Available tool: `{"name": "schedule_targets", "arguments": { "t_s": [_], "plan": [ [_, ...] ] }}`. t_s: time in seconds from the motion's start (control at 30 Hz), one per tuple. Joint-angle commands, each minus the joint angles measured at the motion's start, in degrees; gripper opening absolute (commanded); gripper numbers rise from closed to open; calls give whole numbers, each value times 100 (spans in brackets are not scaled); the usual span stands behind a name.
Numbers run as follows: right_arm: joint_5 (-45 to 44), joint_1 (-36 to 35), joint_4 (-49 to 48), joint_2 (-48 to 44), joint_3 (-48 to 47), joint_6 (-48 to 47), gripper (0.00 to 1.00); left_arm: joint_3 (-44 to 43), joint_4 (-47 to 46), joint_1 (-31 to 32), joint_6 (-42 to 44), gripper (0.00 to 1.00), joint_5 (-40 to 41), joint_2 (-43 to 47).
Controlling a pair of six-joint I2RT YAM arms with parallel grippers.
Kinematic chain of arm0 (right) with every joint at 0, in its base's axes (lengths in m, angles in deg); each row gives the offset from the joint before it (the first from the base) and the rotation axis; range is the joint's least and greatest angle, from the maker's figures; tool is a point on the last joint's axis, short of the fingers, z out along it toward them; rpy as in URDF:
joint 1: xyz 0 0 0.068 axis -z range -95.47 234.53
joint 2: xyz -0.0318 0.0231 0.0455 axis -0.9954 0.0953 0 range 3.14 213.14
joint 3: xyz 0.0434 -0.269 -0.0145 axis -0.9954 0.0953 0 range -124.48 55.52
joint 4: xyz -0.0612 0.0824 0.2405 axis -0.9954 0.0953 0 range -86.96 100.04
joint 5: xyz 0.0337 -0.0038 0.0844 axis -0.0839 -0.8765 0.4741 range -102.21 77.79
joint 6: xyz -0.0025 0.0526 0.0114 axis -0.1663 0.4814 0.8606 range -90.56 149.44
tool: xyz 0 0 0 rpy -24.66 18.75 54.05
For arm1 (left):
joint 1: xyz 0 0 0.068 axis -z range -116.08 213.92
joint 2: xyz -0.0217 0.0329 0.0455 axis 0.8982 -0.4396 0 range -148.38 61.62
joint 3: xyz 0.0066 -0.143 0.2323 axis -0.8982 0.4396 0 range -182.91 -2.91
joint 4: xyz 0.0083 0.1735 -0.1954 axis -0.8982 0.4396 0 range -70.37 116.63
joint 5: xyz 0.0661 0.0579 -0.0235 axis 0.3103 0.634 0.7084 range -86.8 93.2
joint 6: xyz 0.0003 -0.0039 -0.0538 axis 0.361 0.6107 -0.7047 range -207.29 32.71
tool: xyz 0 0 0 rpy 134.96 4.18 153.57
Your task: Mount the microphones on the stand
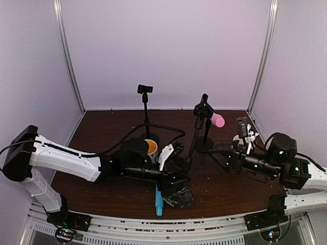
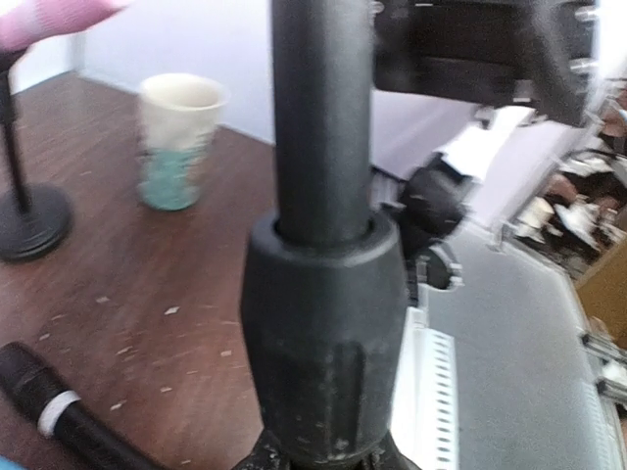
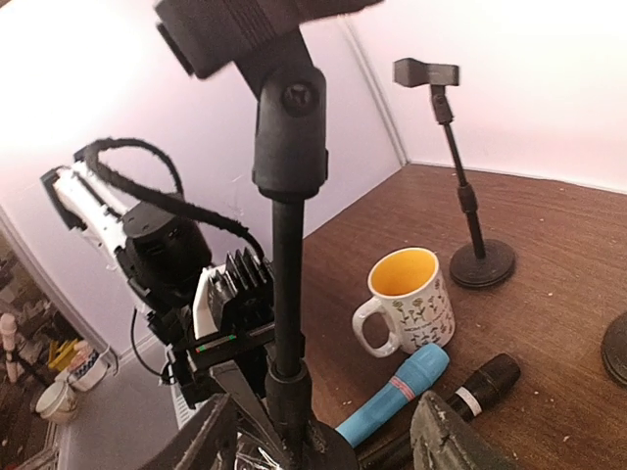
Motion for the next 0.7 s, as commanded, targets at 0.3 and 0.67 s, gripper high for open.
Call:
{"name": "schedule_targets", "arguments": {
  "t_s": [0.3, 0.67],
  "plan": [
    [2495, 119, -1335, 920, 57, -581, 60, -312, -1810, 44, -284, 0, -1917, -158],
    [2769, 113, -1667, 1423, -57, -460, 23, -415, -1426, 53, -155, 0, -1802, -226]
  ]
}}
